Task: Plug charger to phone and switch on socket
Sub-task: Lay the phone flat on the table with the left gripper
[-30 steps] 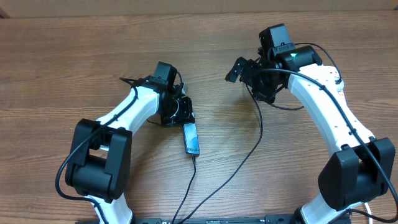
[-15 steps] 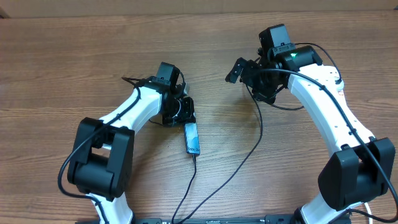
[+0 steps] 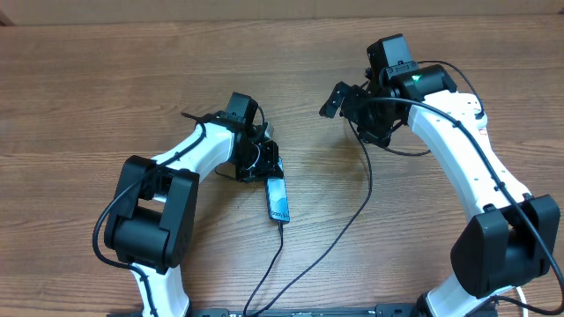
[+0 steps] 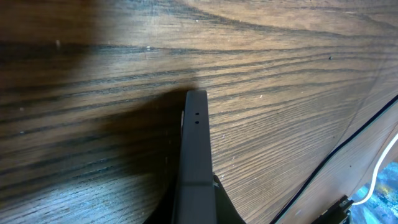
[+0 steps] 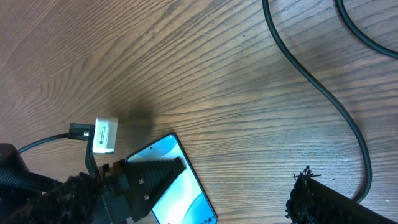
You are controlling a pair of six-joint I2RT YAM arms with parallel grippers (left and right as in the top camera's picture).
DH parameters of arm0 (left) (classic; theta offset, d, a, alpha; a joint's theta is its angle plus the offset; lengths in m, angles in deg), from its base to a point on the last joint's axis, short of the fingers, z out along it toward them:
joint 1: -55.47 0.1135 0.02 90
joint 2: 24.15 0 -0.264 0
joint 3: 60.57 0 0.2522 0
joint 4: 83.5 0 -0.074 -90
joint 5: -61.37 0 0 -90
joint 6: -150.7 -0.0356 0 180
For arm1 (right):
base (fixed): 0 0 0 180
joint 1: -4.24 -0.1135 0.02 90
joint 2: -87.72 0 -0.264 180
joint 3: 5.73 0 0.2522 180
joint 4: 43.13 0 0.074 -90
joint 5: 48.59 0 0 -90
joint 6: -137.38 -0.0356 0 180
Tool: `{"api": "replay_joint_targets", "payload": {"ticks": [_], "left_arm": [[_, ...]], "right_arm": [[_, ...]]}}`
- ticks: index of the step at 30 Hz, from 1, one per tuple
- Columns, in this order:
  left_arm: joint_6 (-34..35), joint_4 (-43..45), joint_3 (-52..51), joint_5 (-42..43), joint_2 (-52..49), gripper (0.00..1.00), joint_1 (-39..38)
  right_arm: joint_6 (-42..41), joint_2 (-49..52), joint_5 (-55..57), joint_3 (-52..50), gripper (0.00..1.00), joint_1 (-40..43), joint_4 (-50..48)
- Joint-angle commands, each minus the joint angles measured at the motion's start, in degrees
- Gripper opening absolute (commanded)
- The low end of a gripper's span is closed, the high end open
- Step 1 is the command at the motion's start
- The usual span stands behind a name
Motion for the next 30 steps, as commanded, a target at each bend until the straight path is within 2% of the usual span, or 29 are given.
{"api": "replay_joint_targets", "payload": {"ticks": [1,30], "left_arm": [[-1.0,0.5,-0.3,-1.1,-1.4,0.07,-0.3],[-0.9,0.0,-0.3,-1.9,-1.4,0.2,-0.3]], "right_arm": [[0.7,-1.3,0.6,0.5,1.0,0.0,-0.2],[0.7,-1.3,0.6,0.5,1.0,0.0,-0.1]]}}
